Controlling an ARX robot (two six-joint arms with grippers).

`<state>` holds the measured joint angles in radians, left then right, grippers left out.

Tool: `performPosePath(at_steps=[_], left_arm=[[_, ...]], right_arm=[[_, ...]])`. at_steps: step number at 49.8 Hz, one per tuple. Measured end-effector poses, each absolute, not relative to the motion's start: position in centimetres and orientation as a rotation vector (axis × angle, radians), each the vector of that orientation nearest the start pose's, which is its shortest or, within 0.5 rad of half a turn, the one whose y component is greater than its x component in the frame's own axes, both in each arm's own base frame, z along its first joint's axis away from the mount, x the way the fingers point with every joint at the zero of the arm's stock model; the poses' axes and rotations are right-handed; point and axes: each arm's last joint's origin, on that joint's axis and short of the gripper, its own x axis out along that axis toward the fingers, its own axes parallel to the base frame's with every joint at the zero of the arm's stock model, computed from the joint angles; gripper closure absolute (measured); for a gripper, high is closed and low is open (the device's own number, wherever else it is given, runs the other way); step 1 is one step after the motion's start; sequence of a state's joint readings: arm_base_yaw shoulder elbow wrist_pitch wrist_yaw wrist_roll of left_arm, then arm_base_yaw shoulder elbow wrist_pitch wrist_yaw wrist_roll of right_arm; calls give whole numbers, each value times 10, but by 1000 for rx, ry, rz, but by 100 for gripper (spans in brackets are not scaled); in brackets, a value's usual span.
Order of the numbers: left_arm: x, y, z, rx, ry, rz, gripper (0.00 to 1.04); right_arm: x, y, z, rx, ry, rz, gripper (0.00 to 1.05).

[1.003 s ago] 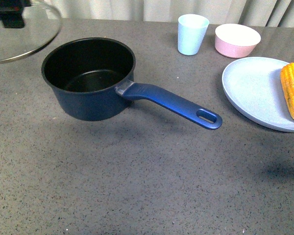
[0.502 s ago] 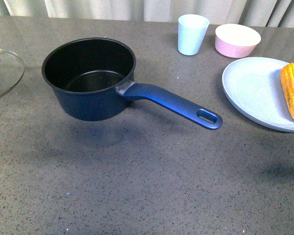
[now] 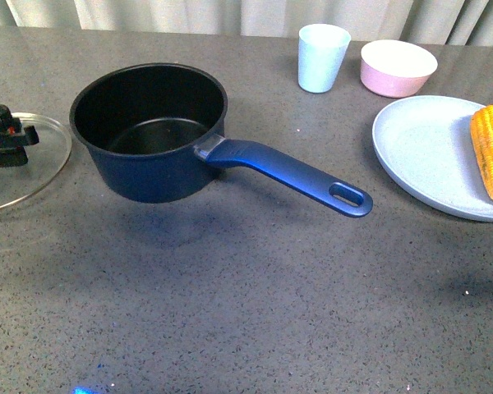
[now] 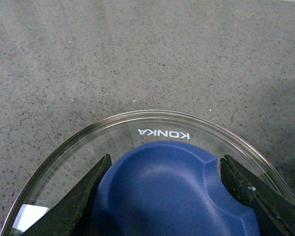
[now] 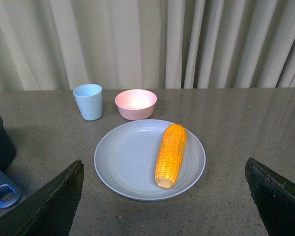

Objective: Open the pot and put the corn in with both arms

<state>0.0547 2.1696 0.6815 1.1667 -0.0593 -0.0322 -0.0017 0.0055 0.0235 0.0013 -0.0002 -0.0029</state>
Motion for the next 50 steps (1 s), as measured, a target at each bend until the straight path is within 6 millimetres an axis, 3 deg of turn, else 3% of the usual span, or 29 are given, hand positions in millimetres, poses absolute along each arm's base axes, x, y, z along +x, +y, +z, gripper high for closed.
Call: performPosePath(at_steps=[26,40,50], left_arm=[[338,17,30,-52,344,110,46],[331,10,31,-56,355,102,8],[313,9,46,-65,351,110,9]], right_arm=[[97,0,171,-3,-19,-2,9],[97,0,171,-3,-19,-2,9],[97,0,171,-3,-19,-2,9]])
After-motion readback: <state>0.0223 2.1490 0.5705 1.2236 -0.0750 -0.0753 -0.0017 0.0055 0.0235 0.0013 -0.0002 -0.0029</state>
